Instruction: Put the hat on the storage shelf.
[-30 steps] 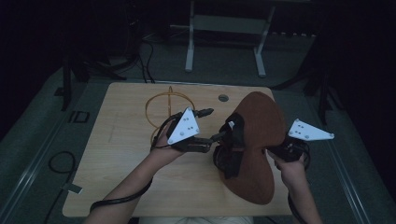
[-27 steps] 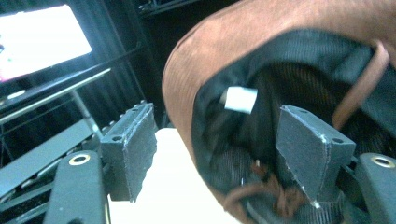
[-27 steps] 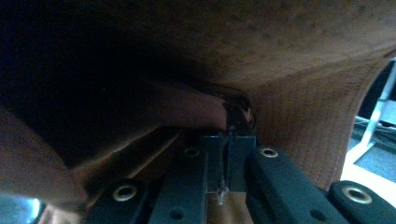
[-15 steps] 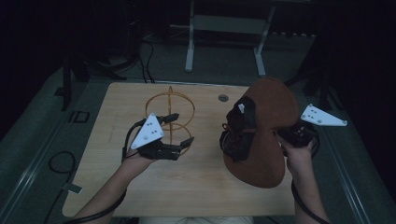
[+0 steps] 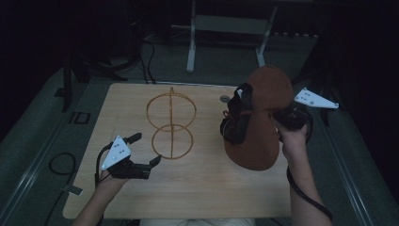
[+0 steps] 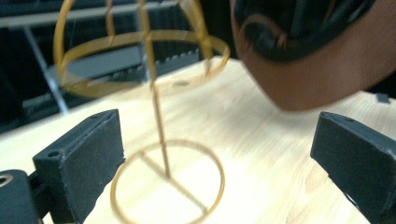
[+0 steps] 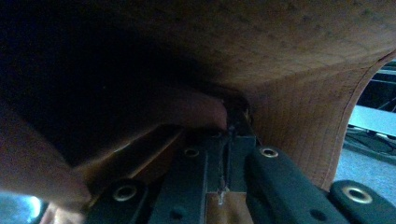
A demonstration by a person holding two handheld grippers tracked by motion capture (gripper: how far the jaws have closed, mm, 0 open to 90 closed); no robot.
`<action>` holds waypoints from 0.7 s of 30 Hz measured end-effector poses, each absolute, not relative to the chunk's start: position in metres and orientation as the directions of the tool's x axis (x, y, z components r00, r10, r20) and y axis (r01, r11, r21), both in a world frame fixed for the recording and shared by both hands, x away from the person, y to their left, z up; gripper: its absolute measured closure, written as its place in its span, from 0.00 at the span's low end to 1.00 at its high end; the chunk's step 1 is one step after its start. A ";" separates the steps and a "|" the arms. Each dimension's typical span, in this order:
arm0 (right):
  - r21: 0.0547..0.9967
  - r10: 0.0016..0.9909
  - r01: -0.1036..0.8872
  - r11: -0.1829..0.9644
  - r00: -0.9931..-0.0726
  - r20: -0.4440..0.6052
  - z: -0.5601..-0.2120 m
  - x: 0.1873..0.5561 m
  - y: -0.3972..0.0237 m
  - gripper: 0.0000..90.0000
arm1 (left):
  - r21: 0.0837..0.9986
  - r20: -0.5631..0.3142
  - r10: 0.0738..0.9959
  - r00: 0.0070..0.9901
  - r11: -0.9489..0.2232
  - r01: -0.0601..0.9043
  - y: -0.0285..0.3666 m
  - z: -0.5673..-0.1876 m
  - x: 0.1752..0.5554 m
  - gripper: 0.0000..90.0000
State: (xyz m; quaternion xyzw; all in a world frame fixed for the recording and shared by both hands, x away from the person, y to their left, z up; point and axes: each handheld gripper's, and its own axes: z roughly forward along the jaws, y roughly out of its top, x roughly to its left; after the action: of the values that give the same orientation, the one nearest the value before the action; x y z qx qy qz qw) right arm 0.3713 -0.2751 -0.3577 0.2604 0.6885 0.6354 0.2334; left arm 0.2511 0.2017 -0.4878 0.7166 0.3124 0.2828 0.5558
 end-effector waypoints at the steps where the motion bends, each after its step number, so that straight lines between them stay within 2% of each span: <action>1: 0.996 0.657 0.062 0.057 -0.754 0.009 -0.356 0.374 -0.274 0.97 | 0.973 0.047 0.771 0.635 -0.180 0.147 0.206 -0.495 0.250 0.03; 10: 0.994 0.660 0.086 0.070 -0.751 0.018 -0.347 0.405 -0.252 0.97 | 0.964 0.021 0.838 0.546 -0.160 0.210 0.239 -0.541 0.233 0.04; 15: 0.993 0.660 0.094 0.068 -0.751 0.026 -0.342 0.417 -0.241 0.97 | 0.966 0.010 0.854 0.520 -0.143 0.216 0.248 -0.549 0.227 0.04; 21: 0.994 0.659 0.049 0.097 -0.752 -0.027 -0.311 0.432 -0.219 0.97 | 0.969 -0.006 0.861 0.508 -0.120 0.215 0.253 -0.551 0.225 0.04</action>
State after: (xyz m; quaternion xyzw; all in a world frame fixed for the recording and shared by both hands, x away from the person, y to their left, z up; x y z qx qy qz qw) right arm 0.4323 -0.2186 -0.3114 0.2533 0.6990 0.6224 0.2448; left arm 0.2252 0.2526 -0.5514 0.6847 0.3929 0.3024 0.5342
